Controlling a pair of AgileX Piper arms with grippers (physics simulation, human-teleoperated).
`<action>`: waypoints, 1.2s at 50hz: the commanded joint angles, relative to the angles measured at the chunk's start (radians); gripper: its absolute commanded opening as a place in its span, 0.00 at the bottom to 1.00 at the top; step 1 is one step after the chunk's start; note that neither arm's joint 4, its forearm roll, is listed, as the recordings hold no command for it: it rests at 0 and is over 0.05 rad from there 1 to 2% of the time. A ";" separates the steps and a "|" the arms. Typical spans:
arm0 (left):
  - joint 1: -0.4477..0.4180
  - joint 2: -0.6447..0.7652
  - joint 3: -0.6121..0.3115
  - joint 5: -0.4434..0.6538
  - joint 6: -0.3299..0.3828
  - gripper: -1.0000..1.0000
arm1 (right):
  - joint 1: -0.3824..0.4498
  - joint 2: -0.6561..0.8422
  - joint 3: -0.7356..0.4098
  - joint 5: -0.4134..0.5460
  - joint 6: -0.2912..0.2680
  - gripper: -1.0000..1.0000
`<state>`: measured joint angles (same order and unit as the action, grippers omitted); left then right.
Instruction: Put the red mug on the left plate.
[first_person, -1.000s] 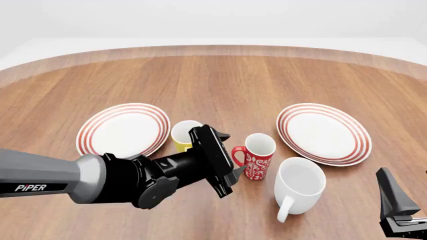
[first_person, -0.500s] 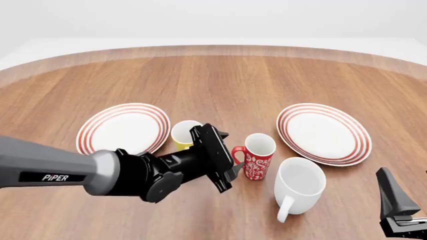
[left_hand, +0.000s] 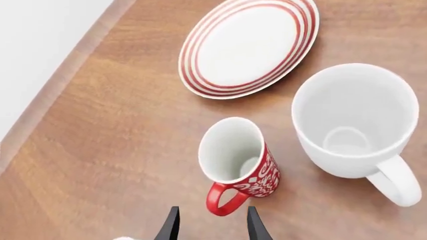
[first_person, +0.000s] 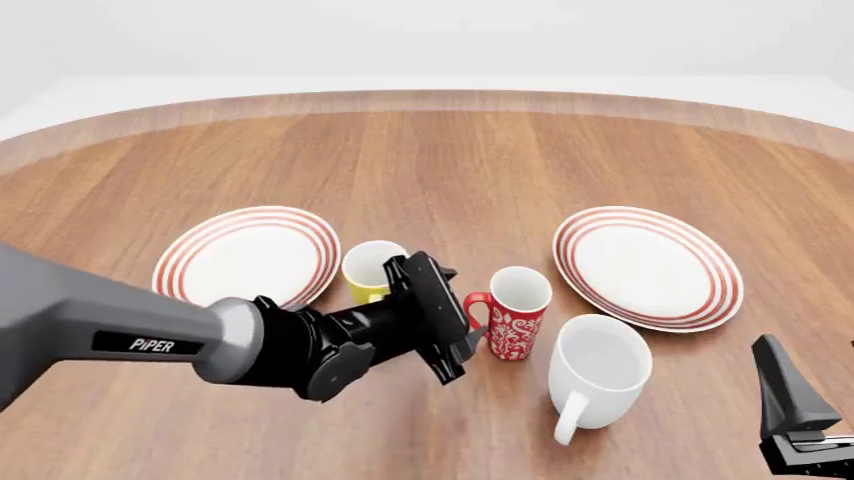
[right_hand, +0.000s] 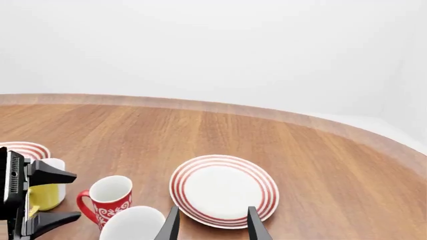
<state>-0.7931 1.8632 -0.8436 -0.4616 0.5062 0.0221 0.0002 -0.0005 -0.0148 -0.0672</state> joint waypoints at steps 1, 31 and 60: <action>0.000 0.019 -0.014 0.000 0.003 1.00 | 0.000 0.000 0.000 -0.001 0.002 1.00; -0.005 0.040 -0.033 0.014 0.009 0.00 | 0.001 0.000 -0.001 -0.003 0.006 1.00; 0.013 -0.020 -0.026 0.011 -0.032 0.00 | 0.004 0.000 -0.001 -0.006 0.001 1.00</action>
<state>-0.7866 1.8783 -0.8754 -0.4491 0.4887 0.0245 0.0002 -0.0018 -0.0193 -0.0634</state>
